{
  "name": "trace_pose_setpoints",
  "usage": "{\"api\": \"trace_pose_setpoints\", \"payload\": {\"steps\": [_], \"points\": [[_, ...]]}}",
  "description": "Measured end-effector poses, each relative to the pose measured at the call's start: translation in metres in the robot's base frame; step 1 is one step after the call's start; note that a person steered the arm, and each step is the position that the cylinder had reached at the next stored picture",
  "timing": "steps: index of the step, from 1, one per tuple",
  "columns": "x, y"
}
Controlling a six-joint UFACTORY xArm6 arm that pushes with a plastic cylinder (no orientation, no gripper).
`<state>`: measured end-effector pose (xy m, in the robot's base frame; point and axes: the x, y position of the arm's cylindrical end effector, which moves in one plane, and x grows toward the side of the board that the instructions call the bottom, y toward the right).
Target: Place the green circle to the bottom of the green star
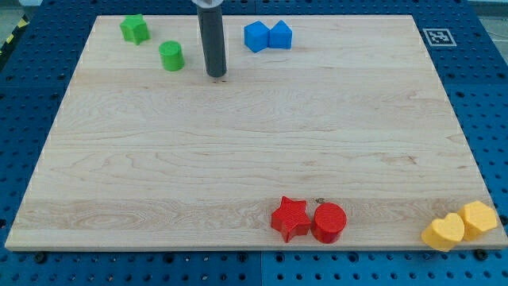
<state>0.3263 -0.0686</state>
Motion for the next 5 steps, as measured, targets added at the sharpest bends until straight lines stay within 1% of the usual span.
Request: {"api": "trace_pose_setpoints", "payload": {"steps": [1, 2, 3, 4, 5], "points": [[-0.017, -0.031], [-0.02, -0.07], [-0.02, -0.095], [-0.019, -0.084], [0.006, -0.07]]}}
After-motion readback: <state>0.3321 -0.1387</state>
